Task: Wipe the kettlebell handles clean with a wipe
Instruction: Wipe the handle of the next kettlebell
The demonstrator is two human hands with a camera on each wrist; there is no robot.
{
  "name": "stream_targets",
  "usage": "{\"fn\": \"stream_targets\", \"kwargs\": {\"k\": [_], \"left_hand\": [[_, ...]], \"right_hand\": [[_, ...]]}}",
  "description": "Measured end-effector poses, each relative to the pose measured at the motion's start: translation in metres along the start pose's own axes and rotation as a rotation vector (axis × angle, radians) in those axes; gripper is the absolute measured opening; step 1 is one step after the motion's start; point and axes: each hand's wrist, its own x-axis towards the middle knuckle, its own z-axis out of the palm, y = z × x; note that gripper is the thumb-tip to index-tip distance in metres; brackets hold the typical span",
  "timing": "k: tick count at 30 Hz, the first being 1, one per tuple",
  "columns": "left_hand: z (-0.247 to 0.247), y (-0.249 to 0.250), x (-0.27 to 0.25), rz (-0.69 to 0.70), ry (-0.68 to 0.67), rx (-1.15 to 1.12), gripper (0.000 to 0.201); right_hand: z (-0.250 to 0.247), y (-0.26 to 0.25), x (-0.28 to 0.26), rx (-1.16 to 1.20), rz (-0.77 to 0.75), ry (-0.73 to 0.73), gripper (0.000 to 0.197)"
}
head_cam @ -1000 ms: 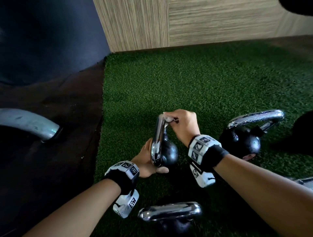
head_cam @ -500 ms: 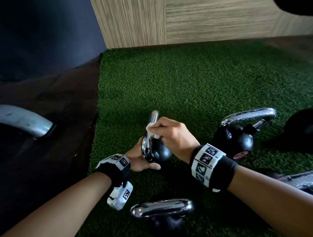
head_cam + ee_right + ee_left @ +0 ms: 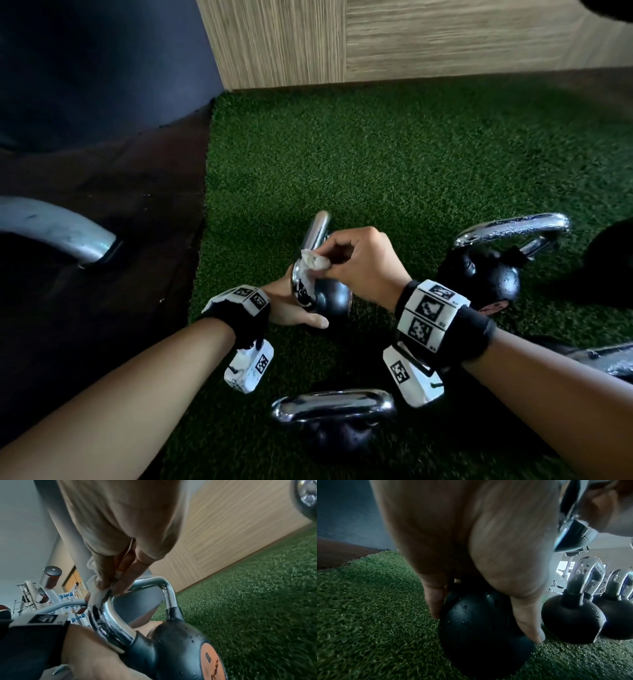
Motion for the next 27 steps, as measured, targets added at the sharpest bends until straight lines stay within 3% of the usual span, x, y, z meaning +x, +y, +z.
{"fn": "stream_targets", "kwargs": {"k": [3,6,8,11,14,16,19,21,25,27], "left_hand": [[-0.004,0.004,-0.001,0.052,0.003,0.053,0.049],[-0.005,0.005,-0.002,0.136,0.012,0.077,0.055],[-0.006,0.005,-0.001,0.086,-0.028,0.119,0.057],[-0.007,0.003,0.003,-0.037,-0.132,0.177,0.024],[-0.007,0.004,0.002,-0.089,-0.161,0.144,0.012],[-0.007,0.003,0.002,-0.085,-0.165,0.126,0.029],[-0.006,0.01,0.001,-0.089,-0.166,0.062,0.024],[-0.003,0.013,0.001,-0.034,-0.153,-0.006,0.047],[0.001,0.011,-0.006,-0.099,-0.17,-0.001,0.067],[0.005,0.009,-0.009,-0.104,-0.177,0.024,0.07]], "right_hand": [[0.003,0.005,-0.004,-0.003,0.052,-0.056,0.022],[0.005,0.006,-0.006,-0.063,0.065,-0.128,0.023],[0.006,0.008,-0.003,-0.072,0.056,-0.125,0.023],[0.012,0.016,-0.008,-0.125,0.06,-0.12,0.02],[0.02,0.024,-0.013,-0.205,0.075,-0.144,0.016],[0.024,0.028,-0.013,-0.217,0.081,-0.154,0.013],[0.021,0.034,-0.012,-0.213,0.05,-0.161,0.016],[0.016,0.037,-0.007,-0.177,0.055,-0.172,0.018],[0.015,0.036,0.005,-0.266,0.152,-0.418,0.014],[0.018,0.032,0.005,-0.249,0.161,-0.467,0.021]]}}
